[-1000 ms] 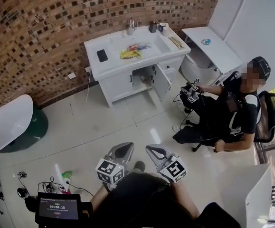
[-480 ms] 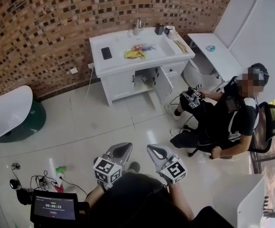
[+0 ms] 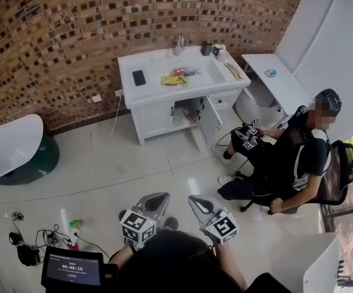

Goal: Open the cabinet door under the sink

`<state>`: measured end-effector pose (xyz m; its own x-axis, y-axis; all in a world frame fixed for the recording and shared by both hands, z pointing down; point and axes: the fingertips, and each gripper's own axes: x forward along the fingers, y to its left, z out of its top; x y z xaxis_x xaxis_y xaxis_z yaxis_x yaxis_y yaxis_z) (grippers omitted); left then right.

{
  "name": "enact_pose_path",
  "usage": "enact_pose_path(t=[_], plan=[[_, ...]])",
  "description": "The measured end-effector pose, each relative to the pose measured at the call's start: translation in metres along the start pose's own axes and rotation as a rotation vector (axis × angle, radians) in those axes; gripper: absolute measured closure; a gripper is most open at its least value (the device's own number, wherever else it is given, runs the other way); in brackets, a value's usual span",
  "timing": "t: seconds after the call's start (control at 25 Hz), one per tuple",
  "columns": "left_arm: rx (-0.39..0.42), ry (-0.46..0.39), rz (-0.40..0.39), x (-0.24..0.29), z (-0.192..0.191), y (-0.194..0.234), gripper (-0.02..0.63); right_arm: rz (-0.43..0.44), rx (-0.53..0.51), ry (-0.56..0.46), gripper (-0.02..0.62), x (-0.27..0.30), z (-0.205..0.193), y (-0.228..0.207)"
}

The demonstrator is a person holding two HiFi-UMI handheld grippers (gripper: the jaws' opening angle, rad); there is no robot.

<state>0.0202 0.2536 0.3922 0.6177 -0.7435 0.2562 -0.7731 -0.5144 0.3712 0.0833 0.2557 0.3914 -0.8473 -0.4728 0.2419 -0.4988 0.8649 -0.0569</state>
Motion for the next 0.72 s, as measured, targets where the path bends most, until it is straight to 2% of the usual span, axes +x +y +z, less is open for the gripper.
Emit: enact_pose_path(t=[0.2, 0.72], plan=[[0.002, 0.004, -0.006, 0.001, 0.0, -0.003, 0.591, -0.014, 0.018, 0.011, 0.604, -0.005, -0.007, -0.006], [-0.033, 0.018, 0.023, -0.009, -0.017, 0.003, 0.591, 0.018, 0.034, 0.033, 0.604, 0.002, -0.019, 0.009]])
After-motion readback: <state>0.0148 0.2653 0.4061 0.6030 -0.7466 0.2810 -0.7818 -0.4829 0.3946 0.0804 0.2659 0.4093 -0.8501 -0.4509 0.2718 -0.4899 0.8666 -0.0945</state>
